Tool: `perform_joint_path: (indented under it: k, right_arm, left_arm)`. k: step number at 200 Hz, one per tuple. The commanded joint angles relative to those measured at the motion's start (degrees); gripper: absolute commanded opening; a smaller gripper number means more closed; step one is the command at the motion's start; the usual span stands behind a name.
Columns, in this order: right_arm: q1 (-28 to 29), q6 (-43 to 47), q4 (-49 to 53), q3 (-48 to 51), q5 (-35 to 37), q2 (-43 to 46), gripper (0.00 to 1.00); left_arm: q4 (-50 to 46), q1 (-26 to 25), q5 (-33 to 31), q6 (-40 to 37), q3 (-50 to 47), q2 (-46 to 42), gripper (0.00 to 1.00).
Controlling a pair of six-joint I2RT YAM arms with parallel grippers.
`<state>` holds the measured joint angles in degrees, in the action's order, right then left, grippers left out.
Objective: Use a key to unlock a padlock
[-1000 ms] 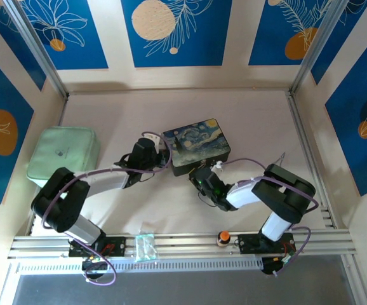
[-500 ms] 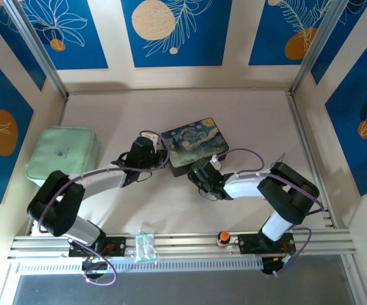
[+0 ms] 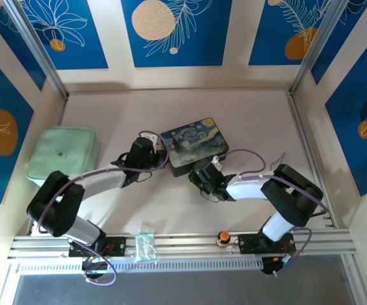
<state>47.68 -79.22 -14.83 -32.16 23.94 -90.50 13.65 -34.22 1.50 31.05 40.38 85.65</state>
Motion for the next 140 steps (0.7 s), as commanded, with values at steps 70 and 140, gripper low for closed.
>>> perform_joint_path:
  k: [70, 140]
  right_arm:
    - [2.50, -2.71, 10.82, 5.44, 2.59, 2.69, 0.28]
    - [2.29, -2.18, 11.22, 6.80, 5.06, 4.90, 0.26]
  left_arm:
    - [-11.98, 0.67, -0.09, -0.24, -2.94, 2.07, 0.25]
    - [-11.89, 0.64, 0.00, -0.16, -3.11, 2.07, 0.25]
